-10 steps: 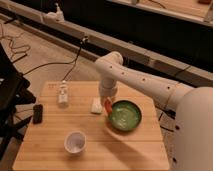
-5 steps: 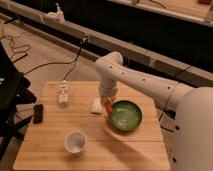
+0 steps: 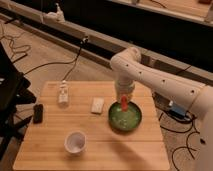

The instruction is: Place the pepper in the ceramic bowl

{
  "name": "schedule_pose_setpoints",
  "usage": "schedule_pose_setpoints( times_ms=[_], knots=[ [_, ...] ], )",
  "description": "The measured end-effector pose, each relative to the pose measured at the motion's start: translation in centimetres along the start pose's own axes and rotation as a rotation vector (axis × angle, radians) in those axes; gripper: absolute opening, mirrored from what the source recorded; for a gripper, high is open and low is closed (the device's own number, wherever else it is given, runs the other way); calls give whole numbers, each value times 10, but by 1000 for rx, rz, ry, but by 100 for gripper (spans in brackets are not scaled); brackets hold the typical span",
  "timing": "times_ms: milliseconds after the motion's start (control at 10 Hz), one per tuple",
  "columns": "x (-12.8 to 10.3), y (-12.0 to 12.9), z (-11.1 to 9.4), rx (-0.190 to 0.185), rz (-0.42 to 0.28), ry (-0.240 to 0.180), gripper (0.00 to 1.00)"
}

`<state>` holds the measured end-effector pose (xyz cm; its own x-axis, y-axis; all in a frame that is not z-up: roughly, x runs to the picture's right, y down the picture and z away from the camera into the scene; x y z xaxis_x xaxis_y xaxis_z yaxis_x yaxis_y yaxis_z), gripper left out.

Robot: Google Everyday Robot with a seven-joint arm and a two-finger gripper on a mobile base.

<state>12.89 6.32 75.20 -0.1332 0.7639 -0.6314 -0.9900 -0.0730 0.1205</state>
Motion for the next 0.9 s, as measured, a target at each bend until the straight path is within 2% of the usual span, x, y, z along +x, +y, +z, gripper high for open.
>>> schedule_pose_setpoints(
  times_ms=[100,300,400,700,900],
  knots=[
    [3,-10,1,-5,31,2,55],
    [5,-11,10,-27,50,17,75],
    [4,-6,18,-47,53,28,80],
    [1,5,39,-104,53,57,80],
    [0,6,49,-120,61,70,80]
  ],
)
